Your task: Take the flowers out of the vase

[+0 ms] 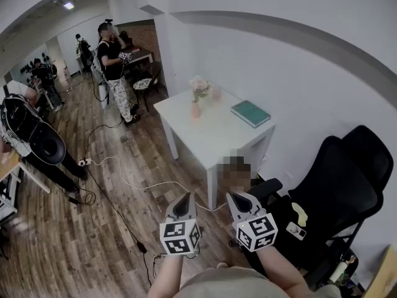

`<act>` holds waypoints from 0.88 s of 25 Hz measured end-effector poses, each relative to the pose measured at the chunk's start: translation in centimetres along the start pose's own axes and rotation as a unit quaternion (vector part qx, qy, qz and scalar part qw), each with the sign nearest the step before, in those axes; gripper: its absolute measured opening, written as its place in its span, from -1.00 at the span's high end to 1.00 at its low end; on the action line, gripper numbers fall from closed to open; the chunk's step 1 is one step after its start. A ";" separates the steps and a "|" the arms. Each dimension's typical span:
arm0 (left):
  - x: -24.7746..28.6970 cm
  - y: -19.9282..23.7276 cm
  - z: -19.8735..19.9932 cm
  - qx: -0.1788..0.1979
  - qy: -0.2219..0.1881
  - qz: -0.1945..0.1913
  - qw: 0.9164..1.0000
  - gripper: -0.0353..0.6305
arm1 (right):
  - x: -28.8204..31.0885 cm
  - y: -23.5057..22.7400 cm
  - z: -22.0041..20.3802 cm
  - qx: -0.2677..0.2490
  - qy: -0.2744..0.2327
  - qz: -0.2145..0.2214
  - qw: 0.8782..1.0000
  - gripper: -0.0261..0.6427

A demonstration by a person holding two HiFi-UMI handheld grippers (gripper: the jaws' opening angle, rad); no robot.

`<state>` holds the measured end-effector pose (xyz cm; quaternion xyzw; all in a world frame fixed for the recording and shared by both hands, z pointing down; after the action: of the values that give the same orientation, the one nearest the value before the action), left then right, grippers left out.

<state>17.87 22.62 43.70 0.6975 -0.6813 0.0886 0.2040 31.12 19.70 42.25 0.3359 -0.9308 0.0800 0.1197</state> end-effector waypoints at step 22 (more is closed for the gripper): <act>2.6 -1.2 0.4 -0.024 -0.007 0.009 1.000 0.87 | 1.6 -3.1 -0.1 0.018 0.002 0.026 1.000 0.92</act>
<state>19.15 20.05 44.15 0.6867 -0.6909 0.0698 0.2150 31.94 16.45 43.01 0.3137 -0.9374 0.1001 0.1134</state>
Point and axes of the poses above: the fingertips, and each gripper's own axes: x forward along the fingers, y to its left, z out of its top, the point moved 2 cm from there along -x, backward along the fingers, and after that the axes turned 12 degrees about y, right-handed, at the moved point
